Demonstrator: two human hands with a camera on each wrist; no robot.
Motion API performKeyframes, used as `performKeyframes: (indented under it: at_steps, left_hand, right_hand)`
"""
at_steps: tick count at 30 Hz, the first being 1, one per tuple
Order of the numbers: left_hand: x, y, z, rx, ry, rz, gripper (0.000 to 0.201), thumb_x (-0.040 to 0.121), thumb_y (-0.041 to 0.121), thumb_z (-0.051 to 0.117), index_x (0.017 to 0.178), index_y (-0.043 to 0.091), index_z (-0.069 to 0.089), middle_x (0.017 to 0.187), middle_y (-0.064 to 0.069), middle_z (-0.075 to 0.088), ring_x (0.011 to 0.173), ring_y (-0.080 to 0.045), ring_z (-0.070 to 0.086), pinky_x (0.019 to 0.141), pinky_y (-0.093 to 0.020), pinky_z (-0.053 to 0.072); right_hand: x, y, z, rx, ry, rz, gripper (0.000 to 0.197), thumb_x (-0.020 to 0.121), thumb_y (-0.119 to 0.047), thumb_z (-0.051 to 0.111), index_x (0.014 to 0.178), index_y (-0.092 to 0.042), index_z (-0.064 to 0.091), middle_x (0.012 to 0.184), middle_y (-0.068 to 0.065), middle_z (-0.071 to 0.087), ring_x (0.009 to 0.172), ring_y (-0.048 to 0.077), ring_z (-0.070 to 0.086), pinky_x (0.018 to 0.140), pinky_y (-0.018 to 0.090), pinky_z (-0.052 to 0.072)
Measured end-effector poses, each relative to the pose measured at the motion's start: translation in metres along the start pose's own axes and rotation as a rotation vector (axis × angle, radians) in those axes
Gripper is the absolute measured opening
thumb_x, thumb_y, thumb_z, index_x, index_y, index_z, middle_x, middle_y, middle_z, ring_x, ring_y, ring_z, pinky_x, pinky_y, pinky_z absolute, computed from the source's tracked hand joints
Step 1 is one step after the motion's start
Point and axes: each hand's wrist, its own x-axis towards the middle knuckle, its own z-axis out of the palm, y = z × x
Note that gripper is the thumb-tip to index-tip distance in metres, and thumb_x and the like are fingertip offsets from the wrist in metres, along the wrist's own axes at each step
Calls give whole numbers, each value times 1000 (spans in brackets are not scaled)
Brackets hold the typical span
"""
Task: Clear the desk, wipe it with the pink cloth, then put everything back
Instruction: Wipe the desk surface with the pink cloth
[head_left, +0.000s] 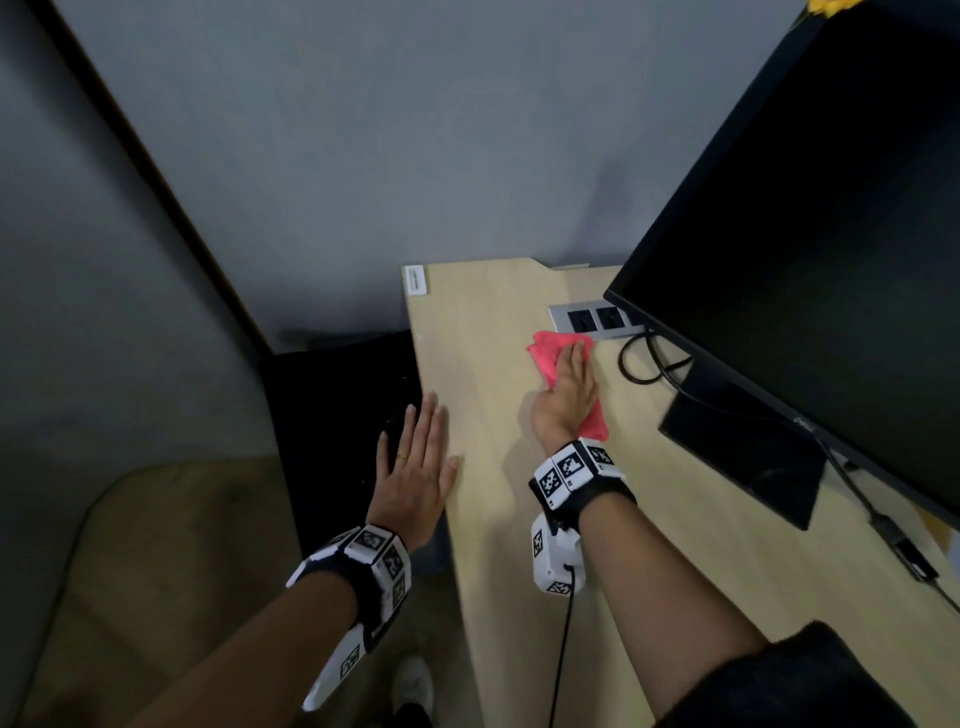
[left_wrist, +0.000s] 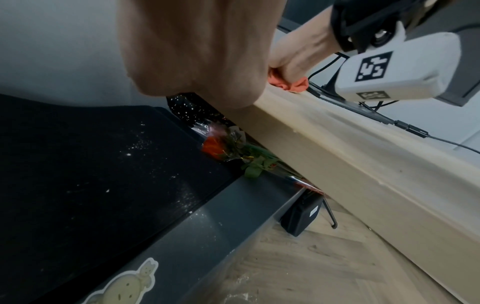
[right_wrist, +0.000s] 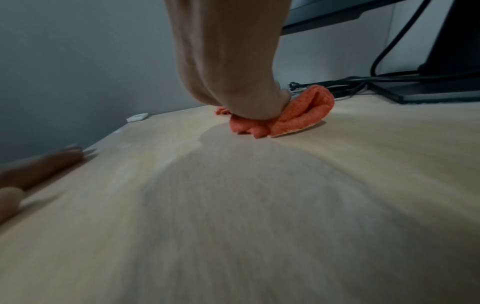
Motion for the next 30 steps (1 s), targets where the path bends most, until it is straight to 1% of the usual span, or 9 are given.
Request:
performKeyframes:
  at_steps: [5,10,13,15,18,22,25,27,30]
  left_hand:
    - [0,0,0,0,-6,-7,61,99,44,0,150,13,13,159,-4,12,143,-27,23,107,-54,34]
    - [0,-1,4,-13,-4,18,67,94,50,-12,151,18,-4,158,1,-12,147,-24,0,115,-49,15]
    - [0,-2,6,-24,-15,31,70,89,53,-18,150,20,-10,157,4,-20,147,-19,-9,118,-46,9]
    - [0,-1,4,-11,-8,20,70,91,52,-15,152,18,-3,159,2,-11,147,-20,-2,117,-47,13]
    - [0,0,-1,12,-47,15,72,93,50,-16,152,13,5,160,-1,-3,147,-24,5,115,-50,17]
    - [-1,4,-5,69,-51,-34,70,97,41,-11,149,8,24,158,-7,19,143,-25,25,108,-49,37]
    - [0,3,-3,57,-70,-42,70,97,40,-11,148,8,25,157,-7,21,143,-24,27,106,-48,38]
    - [0,3,-3,47,-74,-58,73,96,43,-15,149,8,21,159,-7,16,144,-24,23,108,-48,35]
    - [-4,4,-1,-33,-84,-48,88,78,59,-34,149,12,-11,159,-4,-14,147,-21,-6,118,-44,11]
  right_hand:
    - [5,-9,8,-38,9,-43,70,84,4,45,148,-14,22,159,-3,12,146,20,10,118,37,5]
    - [5,-9,12,-76,28,-85,70,84,3,44,148,-13,22,158,-2,14,146,21,11,117,37,7]
    - [0,-14,16,-46,-9,-220,73,81,10,43,148,-12,23,158,1,16,146,19,12,119,33,6]
    - [-5,-28,26,-25,-64,-331,77,79,16,40,148,-13,21,158,1,14,146,16,9,121,31,5]
    - [-8,-52,44,-9,-97,-399,80,77,17,39,148,-13,20,158,1,14,147,15,8,121,31,5]
    - [-6,-70,56,12,-173,-464,82,74,17,41,148,-15,22,157,-2,18,146,14,10,120,31,6]
    - [-5,-73,57,17,-223,-522,84,72,18,41,147,-16,27,156,-5,24,145,13,15,120,32,10]
    - [-7,-72,56,32,-258,-577,84,69,20,41,144,-17,33,153,-6,30,143,14,20,118,33,14]
    - [-7,-66,56,47,-304,-664,86,64,20,39,140,-20,42,148,-8,39,140,15,28,116,36,20]
